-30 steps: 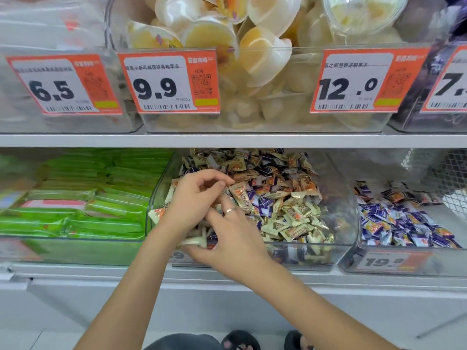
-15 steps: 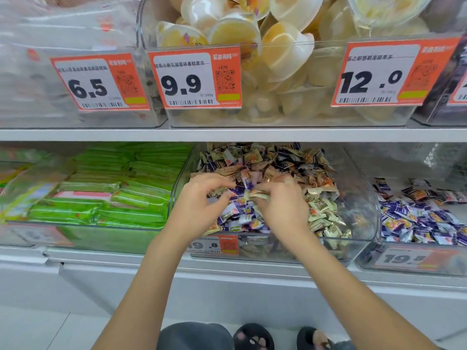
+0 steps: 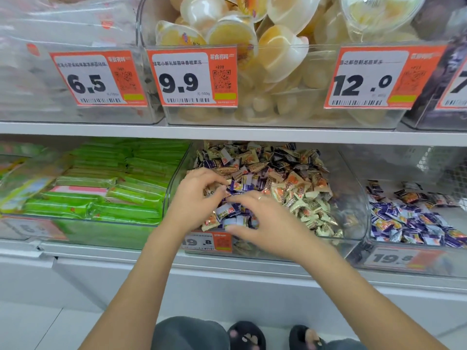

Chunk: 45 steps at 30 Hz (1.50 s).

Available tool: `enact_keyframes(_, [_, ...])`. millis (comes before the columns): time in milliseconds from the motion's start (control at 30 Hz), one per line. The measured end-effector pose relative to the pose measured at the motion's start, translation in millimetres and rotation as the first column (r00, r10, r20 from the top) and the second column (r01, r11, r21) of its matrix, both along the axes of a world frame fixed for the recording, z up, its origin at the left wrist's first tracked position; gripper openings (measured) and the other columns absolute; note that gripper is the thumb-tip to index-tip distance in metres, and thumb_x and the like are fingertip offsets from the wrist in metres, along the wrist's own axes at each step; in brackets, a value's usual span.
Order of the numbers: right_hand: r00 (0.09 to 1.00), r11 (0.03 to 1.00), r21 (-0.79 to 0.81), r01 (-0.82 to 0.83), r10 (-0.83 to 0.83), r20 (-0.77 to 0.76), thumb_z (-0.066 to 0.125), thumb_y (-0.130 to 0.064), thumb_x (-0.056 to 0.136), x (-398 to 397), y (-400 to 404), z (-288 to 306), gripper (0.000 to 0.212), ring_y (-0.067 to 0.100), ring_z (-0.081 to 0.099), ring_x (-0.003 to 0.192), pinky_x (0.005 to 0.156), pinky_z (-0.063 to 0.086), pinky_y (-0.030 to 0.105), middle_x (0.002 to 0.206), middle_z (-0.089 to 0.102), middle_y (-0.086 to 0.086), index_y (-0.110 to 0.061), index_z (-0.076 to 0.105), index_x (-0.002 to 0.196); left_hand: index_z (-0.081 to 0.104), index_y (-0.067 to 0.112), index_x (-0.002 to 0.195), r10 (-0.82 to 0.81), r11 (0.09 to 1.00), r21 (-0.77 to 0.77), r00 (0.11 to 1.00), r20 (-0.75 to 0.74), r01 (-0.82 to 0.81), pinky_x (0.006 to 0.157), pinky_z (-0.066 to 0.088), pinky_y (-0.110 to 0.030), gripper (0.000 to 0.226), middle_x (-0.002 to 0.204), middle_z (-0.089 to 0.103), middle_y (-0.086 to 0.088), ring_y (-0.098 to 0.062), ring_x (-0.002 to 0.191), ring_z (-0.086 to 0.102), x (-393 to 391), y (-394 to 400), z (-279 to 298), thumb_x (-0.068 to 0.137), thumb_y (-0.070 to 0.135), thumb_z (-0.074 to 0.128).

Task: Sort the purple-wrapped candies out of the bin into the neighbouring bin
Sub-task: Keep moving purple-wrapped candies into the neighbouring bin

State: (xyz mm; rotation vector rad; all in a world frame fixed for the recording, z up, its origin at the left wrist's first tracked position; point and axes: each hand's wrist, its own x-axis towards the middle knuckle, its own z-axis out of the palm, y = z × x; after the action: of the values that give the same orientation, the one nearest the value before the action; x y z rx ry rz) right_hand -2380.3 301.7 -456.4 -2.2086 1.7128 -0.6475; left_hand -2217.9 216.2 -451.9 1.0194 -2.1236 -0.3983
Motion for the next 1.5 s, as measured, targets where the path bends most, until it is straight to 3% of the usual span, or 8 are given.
enact_keyframes(200, [0.997, 0.997, 0.051, 0.064, -0.065, 0.034, 0.060, -0.068, 0.075, 4.5, -11.1, -12.4, 0.095, 0.021, 0.041, 0.130, 0.103, 0.040, 0.038, 0.151, 0.028, -0.004, -0.030, 0.015, 0.149, 0.070, 0.019, 0.109, -0.081, 0.995, 0.082, 0.948, 0.308, 0.059, 0.094, 0.033, -0.022, 0.043, 0.106, 0.059, 0.004, -0.013, 0.106, 0.048, 25.8, 6.6, -1.7, 0.069, 0.029, 0.083])
enact_keyframes(533, [0.991, 0.993, 0.010, 0.121, -0.120, -0.052, 0.062, -0.056, 0.082, 24.0, -34.0, -12.3, 0.073, 0.028, 0.052, 0.112, 0.085, 0.050, 0.042, 0.136, 0.042, 0.004, -0.020, 0.032, 0.138, 0.067, 0.013, 0.109, 0.121, 0.990, 0.061, 0.982, 0.148, -0.131, 0.081, 0.031, -0.011, 0.038, 0.112, 0.061, -0.007, -0.020, 0.106, 0.055, 31.3, 11.2, 4.2, 0.073, 0.001, 0.075])
enact_keyframes(700, [0.983, 0.992, 0.006, 0.123, -0.121, -0.138, 0.064, -0.056, 0.081, 28.4, -44.0, -12.5, 0.065, 0.028, 0.055, 0.100, 0.076, 0.050, 0.039, 0.123, 0.047, 0.003, -0.022, 0.041, 0.131, 0.064, 0.016, 0.114, 0.164, 0.985, 0.012, 0.966, 0.199, -0.169, 0.079, 0.045, -0.031, 0.034, 0.109, 0.065, -0.007, -0.025, 0.101, 0.058, 23.8, 12.9, 0.1, 0.081, 0.009, 0.069])
enact_keyframes(900, [0.996, 0.995, 0.049, 0.091, -0.090, -0.024, 0.066, -0.028, 0.087, 18.4, -50.2, -11.1, 0.040, 0.027, 0.058, 0.095, 0.080, 0.050, 0.038, 0.116, 0.058, 0.008, -0.017, 0.052, 0.123, 0.062, 0.024, 0.109, 0.292, 0.957, -0.079, 0.927, 0.234, -0.281, 0.061, 0.033, -0.028, 0.027, 0.104, 0.064, 0.000, -0.026, 0.093, 0.059, 17.5, 12.3, -2.4, 0.083, 0.022, 0.068])
enact_keyframes(1033, [0.990, 0.994, 0.072, 0.084, -0.092, 0.105, 0.068, -0.022, 0.086, 5.6, -46.5, -11.0, 0.023, 0.007, 0.043, 0.054, 0.050, 0.036, 0.019, 0.093, 0.056, -0.004, -0.025, 0.054, 0.104, 0.064, 0.034, 0.105, 0.243, 0.970, -0.069, 0.919, 0.310, -0.233, 0.061, 0.035, -0.025, 0.024, 0.111, 0.062, 0.013, -0.015, 0.097, 0.059, 17.3, 11.2, -4.5, 0.082, 0.035, 0.068])
enact_keyframes(1133, [0.960, 0.993, 0.039, 0.115, -0.122, 0.250, 0.069, -0.022, 0.086, -6.7, -40.5, -3.4, 0.021, 0.001, 0.048, 0.057, 0.049, 0.036, 0.008, 0.099, 0.053, -0.016, -0.030, 0.056, 0.101, 0.063, 0.040, 0.105, 0.222, 0.975, -0.064, 0.907, 0.358, -0.213, 0.063, 0.042, -0.025, 0.023, 0.114, 0.060, 0.017, -0.009, 0.101, 0.058, 14.3, 10.1, -6.3, 0.082, 0.044, 0.066])
enact_keyframes(1400, [0.523, 0.961, 0.175, 0.215, -0.264, 0.810, 0.067, -0.017, 0.088, -56.0, -27.4, 21.3, 0.020, 0.015, 0.062, 0.088, 0.067, 0.055, 0.026, 0.108, 0.060, 0.000, -0.034, 0.062, 0.099, 0.066, 0.028, 0.097, 0.213, 0.967, 0.100, 0.956, 0.204, -0.236, 0.071, 0.045, -0.029, 0.016, 0.107, 0.061, 0.007, -0.018, 0.093, 0.059, -5.5, 8.3, -5.8, 0.082, 0.030, 0.071])
enact_keyframes(1500, [0.318, 0.962, 0.196, 0.191, -0.250, 0.914, 0.064, -0.007, 0.088, -69.0, -19.4, 24.3, 0.022, 0.010, 0.060, 0.074, 0.052, 0.047, 0.018, 0.103, 0.057, 0.005, -0.023, 0.063, 0.103, 0.061, 0.032, 0.089, 0.224, 0.962, 0.106, 0.950, 0.218, -0.252, 0.066, 0.044, -0.029, 0.012, 0.098, 0.059, 0.010, -0.016, 0.090, 0.057, -10.5, 10.5, -5.5, 0.081, 0.029, 0.070])
